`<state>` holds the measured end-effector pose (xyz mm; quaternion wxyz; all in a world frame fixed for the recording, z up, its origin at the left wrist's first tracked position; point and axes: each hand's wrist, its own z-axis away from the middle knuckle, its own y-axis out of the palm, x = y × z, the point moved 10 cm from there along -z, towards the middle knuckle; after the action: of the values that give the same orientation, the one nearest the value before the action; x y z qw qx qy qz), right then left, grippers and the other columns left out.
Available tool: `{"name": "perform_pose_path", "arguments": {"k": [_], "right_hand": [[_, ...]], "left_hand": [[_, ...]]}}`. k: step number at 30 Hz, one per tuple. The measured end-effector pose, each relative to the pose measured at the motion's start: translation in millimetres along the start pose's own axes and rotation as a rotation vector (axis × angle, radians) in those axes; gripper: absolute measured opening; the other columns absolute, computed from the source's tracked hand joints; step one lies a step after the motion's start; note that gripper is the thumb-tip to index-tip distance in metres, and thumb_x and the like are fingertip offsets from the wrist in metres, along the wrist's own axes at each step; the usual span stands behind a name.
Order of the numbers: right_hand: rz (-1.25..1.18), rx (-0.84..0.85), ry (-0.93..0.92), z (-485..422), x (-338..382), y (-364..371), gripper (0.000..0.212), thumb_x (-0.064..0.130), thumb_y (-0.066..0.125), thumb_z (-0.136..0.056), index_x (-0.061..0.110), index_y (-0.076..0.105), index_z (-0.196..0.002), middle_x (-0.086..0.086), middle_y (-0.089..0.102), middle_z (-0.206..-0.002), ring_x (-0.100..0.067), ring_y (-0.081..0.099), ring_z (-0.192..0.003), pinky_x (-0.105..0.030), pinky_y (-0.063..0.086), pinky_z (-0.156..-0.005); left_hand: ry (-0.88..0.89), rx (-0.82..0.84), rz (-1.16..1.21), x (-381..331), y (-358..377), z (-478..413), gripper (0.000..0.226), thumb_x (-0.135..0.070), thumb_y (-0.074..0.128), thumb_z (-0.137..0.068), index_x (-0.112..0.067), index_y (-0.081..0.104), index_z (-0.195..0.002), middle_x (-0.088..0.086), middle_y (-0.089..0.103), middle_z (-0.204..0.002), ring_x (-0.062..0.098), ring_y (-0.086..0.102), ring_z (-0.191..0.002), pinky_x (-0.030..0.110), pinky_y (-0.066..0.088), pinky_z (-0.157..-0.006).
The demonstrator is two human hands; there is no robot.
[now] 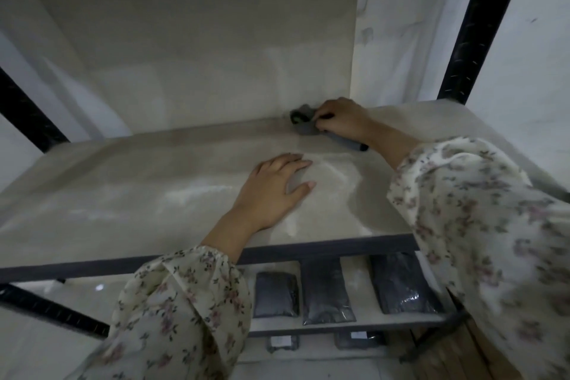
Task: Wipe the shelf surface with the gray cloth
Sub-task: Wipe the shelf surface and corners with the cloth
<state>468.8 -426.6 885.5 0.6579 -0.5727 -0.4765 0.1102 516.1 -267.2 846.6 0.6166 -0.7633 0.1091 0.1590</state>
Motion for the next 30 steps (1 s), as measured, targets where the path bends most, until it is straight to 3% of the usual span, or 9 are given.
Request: {"name": "perform_pose_path", "arguments": {"k": [4,7,9,12,14,17,19,26,30], "right_hand": [[-0.182,0.073,-0.051,35,13,5,0.018,0.007,0.058,-0.081,0.011,0.073,-0.089,-0.002,0.065,-0.102,-0.019,0.058,-0.1,-0.024,0.041,-0.083],[-0.265,0.209,-0.089,71,28,11,0.016,-0.002,0.056,-0.08,-0.003,0.071,-0.081,-0.016,0.066,-0.097,-0.023,0.058,-0.089,-0.029,0.041,-0.083],[-0.34,0.301,-0.086,85,36,10,0.02,-0.007,0.053,-0.079,0.002,0.07,-0.074,-0.015,0.065,-0.088,-0.018,0.055,-0.082,-0.025,0.04,-0.079],[-0.448,0.099,0.017,68,25,-16,0.02,-0.003,0.055,-0.079,0.006,0.072,-0.086,-0.004,0.064,-0.092,-0.012,0.055,-0.088,-0.023,0.04,-0.08],[-0.315,-0.035,0.077,56,13,-23,0.022,0.008,0.058,-0.082,0.01,0.071,-0.1,0.0,0.063,-0.103,-0.013,0.055,-0.097,-0.022,0.042,-0.085],[-0.037,-0.001,0.025,58,18,-1,0.021,0.017,0.055,-0.086,0.011,0.071,-0.098,-0.003,0.067,-0.107,-0.021,0.059,-0.098,-0.032,0.045,-0.087],[-0.056,0.016,-0.04,76,33,8,0.019,0.016,0.057,-0.084,0.018,0.073,-0.093,0.002,0.067,-0.101,-0.016,0.059,-0.094,-0.03,0.044,-0.083],[-0.496,0.139,-0.066,119,66,-2,0.026,-0.004,0.049,-0.083,0.014,0.067,-0.084,-0.003,0.063,-0.088,-0.011,0.055,-0.082,-0.022,0.043,-0.076],[-1.324,0.024,0.098,116,69,-10,0.015,0.001,0.045,-0.086,0.014,0.052,-0.088,-0.005,0.064,-0.083,-0.018,0.064,-0.074,-0.028,0.051,-0.069]], "left_hand": [[0.011,-0.052,0.055,4,-14,16,0.047,-0.055,0.04,-0.087,-0.034,0.051,-0.126,-0.01,0.049,-0.136,0.011,0.043,-0.124,0.036,0.034,-0.108],[0.047,-0.052,0.014,13,-20,38,0.054,-0.06,0.032,-0.084,-0.034,0.051,-0.128,-0.011,0.048,-0.137,0.01,0.043,-0.125,0.035,0.034,-0.109],[0.047,-0.059,-0.006,17,-23,47,0.055,-0.061,0.03,-0.084,-0.035,0.05,-0.128,-0.011,0.047,-0.138,0.01,0.043,-0.126,0.036,0.033,-0.11],[0.033,-0.068,-0.016,18,-25,48,0.055,-0.061,0.03,-0.084,-0.035,0.051,-0.127,-0.012,0.047,-0.137,0.012,0.043,-0.125,0.037,0.033,-0.109],[0.028,-0.077,-0.017,18,-25,46,0.054,-0.061,0.03,-0.084,-0.035,0.051,-0.127,-0.012,0.048,-0.135,0.012,0.043,-0.124,0.039,0.034,-0.109],[0.029,-0.076,-0.021,19,-25,47,0.055,-0.062,0.029,-0.083,-0.035,0.051,-0.126,-0.012,0.048,-0.134,0.012,0.043,-0.124,0.039,0.034,-0.109],[0.03,-0.062,-0.027,18,-24,48,0.056,-0.062,0.029,-0.083,-0.035,0.05,-0.127,-0.011,0.047,-0.135,0.013,0.042,-0.124,0.037,0.033,-0.108],[0.016,-0.186,0.036,11,-33,41,0.04,-0.031,0.047,-0.093,-0.016,0.048,-0.131,0.007,0.051,-0.134,0.026,0.044,-0.126,0.037,0.034,-0.107],[-0.124,-0.316,0.736,-18,-47,21,0.039,-0.021,0.036,-0.099,-0.01,0.038,-0.136,0.007,0.043,-0.139,0.017,0.04,-0.129,0.025,0.035,-0.107]]}}
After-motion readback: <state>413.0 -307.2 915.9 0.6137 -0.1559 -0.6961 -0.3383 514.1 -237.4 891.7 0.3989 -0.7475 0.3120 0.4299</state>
